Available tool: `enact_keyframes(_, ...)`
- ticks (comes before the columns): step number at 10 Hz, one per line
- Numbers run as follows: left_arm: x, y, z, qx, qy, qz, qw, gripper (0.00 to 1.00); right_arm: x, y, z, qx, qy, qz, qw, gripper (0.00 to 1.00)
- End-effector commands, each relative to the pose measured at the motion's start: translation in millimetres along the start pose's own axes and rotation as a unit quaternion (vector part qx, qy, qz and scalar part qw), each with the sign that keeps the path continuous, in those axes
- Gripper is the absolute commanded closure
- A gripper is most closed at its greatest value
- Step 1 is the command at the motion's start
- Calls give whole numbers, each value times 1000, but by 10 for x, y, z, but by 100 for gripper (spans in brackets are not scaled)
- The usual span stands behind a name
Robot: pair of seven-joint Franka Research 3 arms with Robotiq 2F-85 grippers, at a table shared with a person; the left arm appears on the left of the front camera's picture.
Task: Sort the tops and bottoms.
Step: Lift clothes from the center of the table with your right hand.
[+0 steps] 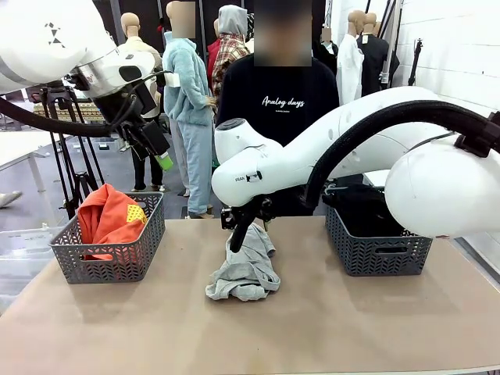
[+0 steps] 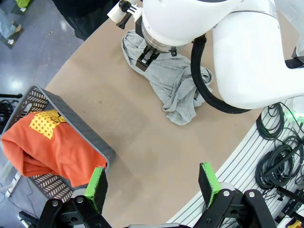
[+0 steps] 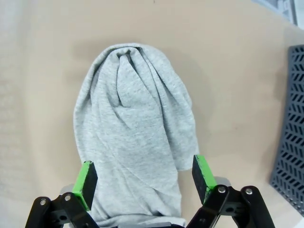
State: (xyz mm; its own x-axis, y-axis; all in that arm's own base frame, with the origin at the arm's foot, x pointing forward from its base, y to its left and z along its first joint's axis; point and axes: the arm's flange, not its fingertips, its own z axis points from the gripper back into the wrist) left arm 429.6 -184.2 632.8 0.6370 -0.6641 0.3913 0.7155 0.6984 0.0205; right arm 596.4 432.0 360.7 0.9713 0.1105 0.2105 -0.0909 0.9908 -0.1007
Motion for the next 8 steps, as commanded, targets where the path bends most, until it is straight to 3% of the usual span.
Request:
enact_keyframes(1,-23,6,18,0,1,1,1000,0,-26,32,-115,18,4,-44,999,0)
enact_keyframes(6,-23,6,18,0,1,1,1000,0,51,141,-317,5,34,-57,998,0)
enact_keyframes(7,-23,6,18,0,1,1,1000,0,52,146,-322,2,35,-55,998,7)
enact_keyframes(8,-23,6,18,0,1,1,1000,0,51,147,-327,0,39,-55,998,22)
